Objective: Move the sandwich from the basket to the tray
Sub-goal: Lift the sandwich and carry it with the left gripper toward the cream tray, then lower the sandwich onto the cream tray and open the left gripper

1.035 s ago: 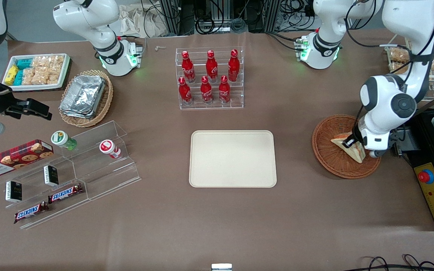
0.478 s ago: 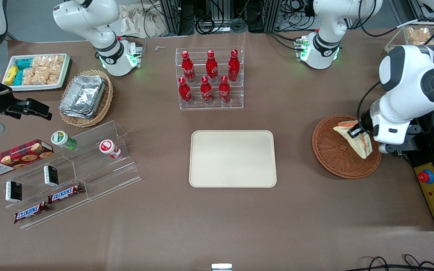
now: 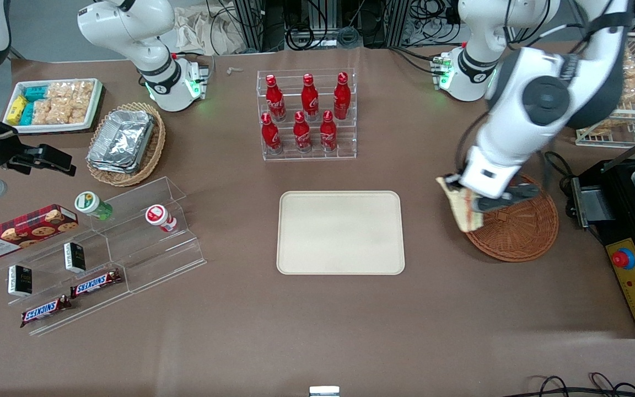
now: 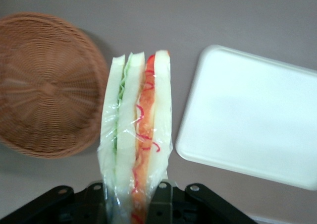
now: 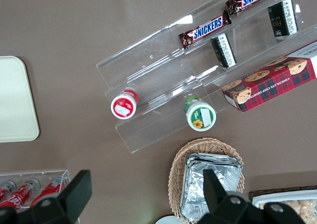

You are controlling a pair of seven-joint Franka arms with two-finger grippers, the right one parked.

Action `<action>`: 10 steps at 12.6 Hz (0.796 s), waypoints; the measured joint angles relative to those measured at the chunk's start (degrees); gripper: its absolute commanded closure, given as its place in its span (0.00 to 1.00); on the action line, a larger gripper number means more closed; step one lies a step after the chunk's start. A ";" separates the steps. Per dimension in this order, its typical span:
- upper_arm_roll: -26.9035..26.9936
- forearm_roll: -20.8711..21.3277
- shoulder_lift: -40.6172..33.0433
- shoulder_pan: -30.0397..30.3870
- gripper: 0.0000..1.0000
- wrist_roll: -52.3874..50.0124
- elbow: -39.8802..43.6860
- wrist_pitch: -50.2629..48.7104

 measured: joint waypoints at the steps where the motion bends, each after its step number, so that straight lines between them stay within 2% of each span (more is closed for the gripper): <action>1: -2.31 0.50 1.73 -0.25 1.00 0.05 0.88 0.61; 5: -6.10 3.66 10.07 -0.54 1.00 1.21 1.70 7.60; 10: -6.40 12.14 20.00 -2.82 1.00 -1.37 2.00 15.53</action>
